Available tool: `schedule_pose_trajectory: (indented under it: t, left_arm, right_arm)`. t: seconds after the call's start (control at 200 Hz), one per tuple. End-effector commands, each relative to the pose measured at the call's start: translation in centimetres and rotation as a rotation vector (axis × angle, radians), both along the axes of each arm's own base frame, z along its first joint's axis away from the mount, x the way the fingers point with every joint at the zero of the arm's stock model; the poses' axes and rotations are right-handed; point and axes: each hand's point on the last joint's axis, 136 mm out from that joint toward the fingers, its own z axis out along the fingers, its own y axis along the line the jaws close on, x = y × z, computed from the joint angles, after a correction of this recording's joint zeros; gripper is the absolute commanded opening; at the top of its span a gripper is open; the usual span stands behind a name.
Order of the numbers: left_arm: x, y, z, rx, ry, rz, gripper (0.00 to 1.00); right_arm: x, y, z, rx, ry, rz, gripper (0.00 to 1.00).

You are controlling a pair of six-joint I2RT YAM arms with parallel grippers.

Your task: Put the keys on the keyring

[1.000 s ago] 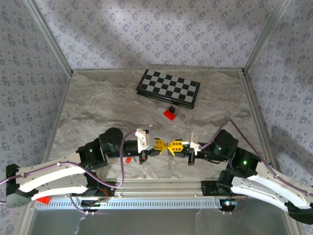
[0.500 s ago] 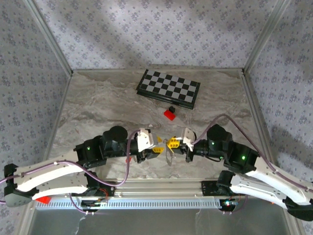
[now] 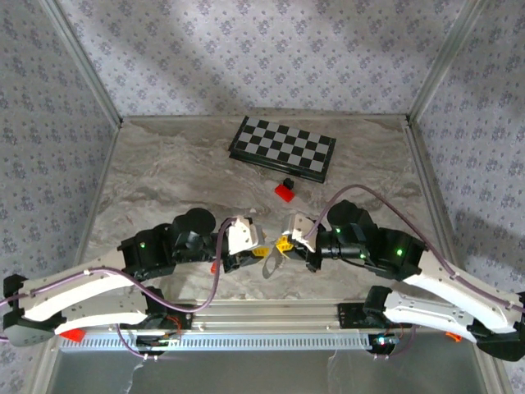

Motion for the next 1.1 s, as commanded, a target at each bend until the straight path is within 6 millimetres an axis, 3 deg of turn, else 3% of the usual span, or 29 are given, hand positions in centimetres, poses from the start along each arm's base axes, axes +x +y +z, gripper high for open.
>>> schedule_pose_trajectory:
  t: [0.0, 0.355, 0.49, 0.575, 0.71, 0.845, 1.094]
  left_arm:
    - [-0.8, -0.5, 1.6, -0.021, -0.014, -0.057, 0.32]
    - [-0.9, -1.4, 2.0, -0.024, -0.015, -0.082, 0.24]
    - [-0.9, -1.6, 1.8, -0.024, -0.008, -0.082, 0.14]
    - [-0.9, -1.6, 2.0, -0.035, -0.007, -0.079, 0.0]
    - [-1.3, -1.4, 3.4, -0.11, -0.01, -0.092, 0.0]
    - [-1.9, -1.3, 5.0, -0.218, -0.009, -0.111, 0.0]
    - [-2.8, -1.2, 7.2, -0.427, -0.015, -0.152, 0.0]
  right_arm:
    - [-1.0, 0.3, 1.6, 0.022, -0.013, 0.064, 0.0]
    - [-1.4, 0.6, 1.3, 0.004, -0.007, 0.094, 0.0]
    - [-1.5, 0.6, 1.1, -0.002, -0.006, 0.097, 0.0]
    - [-1.5, 0.6, 1.2, 0.002, -0.009, 0.096, 0.0]
    - [-1.4, 0.3, 1.9, 0.036, -0.039, 0.086, 0.0]
    - [-1.2, 0.1, 3.1, 0.15, -0.067, 0.058, 0.21]
    - [-1.5, -0.6, 5.2, 0.352, -0.087, 0.026, 0.29]
